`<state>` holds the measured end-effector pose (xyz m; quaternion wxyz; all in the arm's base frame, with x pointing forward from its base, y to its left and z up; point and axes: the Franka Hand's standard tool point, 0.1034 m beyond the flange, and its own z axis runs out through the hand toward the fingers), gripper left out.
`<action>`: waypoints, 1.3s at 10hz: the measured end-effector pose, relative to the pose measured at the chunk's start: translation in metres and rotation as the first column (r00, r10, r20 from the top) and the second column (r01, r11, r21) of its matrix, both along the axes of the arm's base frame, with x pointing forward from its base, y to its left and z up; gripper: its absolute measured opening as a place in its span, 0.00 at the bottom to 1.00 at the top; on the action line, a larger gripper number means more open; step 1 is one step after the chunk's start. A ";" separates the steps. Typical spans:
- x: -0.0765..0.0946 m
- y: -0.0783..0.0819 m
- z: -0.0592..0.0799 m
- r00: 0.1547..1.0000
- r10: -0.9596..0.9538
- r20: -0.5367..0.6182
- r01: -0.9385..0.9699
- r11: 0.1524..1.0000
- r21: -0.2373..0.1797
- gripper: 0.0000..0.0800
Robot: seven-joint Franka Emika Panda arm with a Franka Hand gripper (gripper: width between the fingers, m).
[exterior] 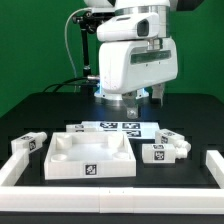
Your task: Assemble one leg
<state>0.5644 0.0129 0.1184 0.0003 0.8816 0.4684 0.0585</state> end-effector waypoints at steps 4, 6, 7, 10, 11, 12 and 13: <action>0.000 0.000 0.000 1.000 0.000 -0.001 0.000 1.000 -0.001 0.81; -0.004 0.012 -0.003 0.999 0.051 -0.007 -0.051 0.998 -0.030 0.81; -0.006 0.019 -0.006 0.992 0.128 0.011 -0.128 0.991 -0.047 0.81; -0.031 0.023 -0.030 0.954 0.301 0.002 -0.300 0.950 -0.083 0.81; -0.029 0.021 -0.028 0.956 0.292 0.007 -0.290 0.953 -0.084 0.81; -0.029 0.023 -0.028 0.956 0.295 0.006 -0.293 0.952 -0.084 0.81; -0.031 0.023 -0.030 0.957 0.289 0.003 -0.288 0.954 -0.083 0.81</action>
Offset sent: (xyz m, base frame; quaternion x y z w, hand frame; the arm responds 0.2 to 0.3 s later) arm 0.0000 0.0000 0.0000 0.0000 0.0000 0.0000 1.0000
